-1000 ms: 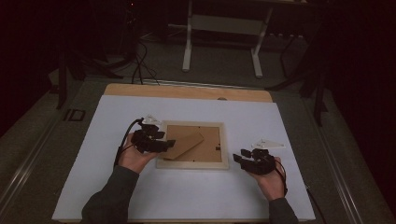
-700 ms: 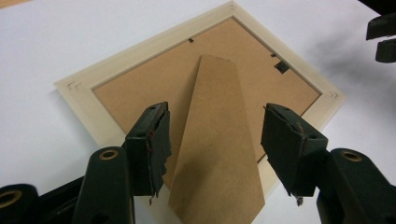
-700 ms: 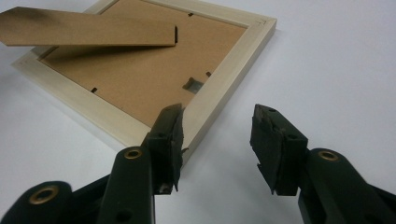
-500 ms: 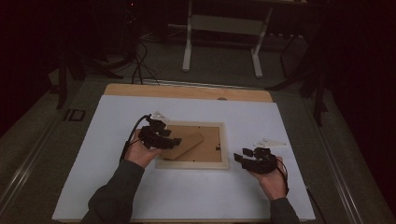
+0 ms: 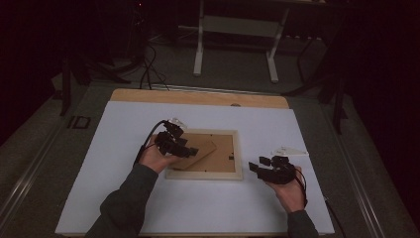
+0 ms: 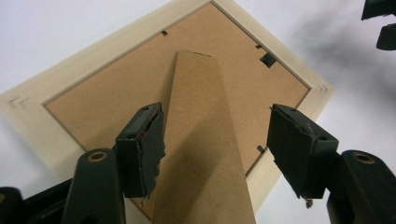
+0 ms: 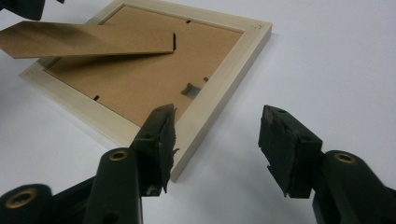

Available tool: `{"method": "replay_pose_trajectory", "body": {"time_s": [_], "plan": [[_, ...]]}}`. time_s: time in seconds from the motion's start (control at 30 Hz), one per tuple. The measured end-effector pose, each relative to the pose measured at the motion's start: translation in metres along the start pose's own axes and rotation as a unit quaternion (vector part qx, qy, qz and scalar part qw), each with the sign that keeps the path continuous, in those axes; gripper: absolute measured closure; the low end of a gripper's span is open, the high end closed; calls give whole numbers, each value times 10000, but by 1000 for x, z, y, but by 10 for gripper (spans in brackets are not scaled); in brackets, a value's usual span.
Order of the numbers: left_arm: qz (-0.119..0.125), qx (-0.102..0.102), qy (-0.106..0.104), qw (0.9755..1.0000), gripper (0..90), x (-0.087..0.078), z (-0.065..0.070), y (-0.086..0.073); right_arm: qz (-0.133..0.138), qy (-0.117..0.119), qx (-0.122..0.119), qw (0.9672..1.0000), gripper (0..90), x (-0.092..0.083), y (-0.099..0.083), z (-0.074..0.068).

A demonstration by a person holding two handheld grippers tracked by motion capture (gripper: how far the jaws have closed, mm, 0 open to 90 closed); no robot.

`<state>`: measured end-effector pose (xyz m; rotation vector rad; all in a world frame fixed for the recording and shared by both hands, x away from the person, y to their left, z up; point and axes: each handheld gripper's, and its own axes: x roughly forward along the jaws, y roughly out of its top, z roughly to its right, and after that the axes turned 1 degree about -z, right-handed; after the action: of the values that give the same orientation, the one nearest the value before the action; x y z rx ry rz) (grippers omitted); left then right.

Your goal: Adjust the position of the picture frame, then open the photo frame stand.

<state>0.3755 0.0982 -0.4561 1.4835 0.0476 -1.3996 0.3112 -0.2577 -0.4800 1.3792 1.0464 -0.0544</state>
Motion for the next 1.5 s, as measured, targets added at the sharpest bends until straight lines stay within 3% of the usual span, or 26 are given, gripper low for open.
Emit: {"method": "replay_pose_trajectory", "body": {"time_s": [0.17, 0.5, 0.93, 1.3, 1.5], "plan": [[-39, -26, -61, 10000, 360, 3, -3, 1, -15, 30, 24, 10000, 433, 1, 0, 1], [-332, -62, -262, 9991, 325, 12, -10, 5, 29, 28, 21, 10000, 317, 0, 0, 2], [-904, -22, -464, 9948, 307, 39, -16, 9, -15, -23, 38, 10000, 339, 1, -2, 3], [-1238, -12, -523, 9909, 338, 52, -17, 11, -27, -35, 65, 10000, 348, 2, -4, 5], [-1308, 29, -451, 9904, 350, 56, -16, 13, -42, -32, 72, 10000, 351, 3, -4, 5]]}}
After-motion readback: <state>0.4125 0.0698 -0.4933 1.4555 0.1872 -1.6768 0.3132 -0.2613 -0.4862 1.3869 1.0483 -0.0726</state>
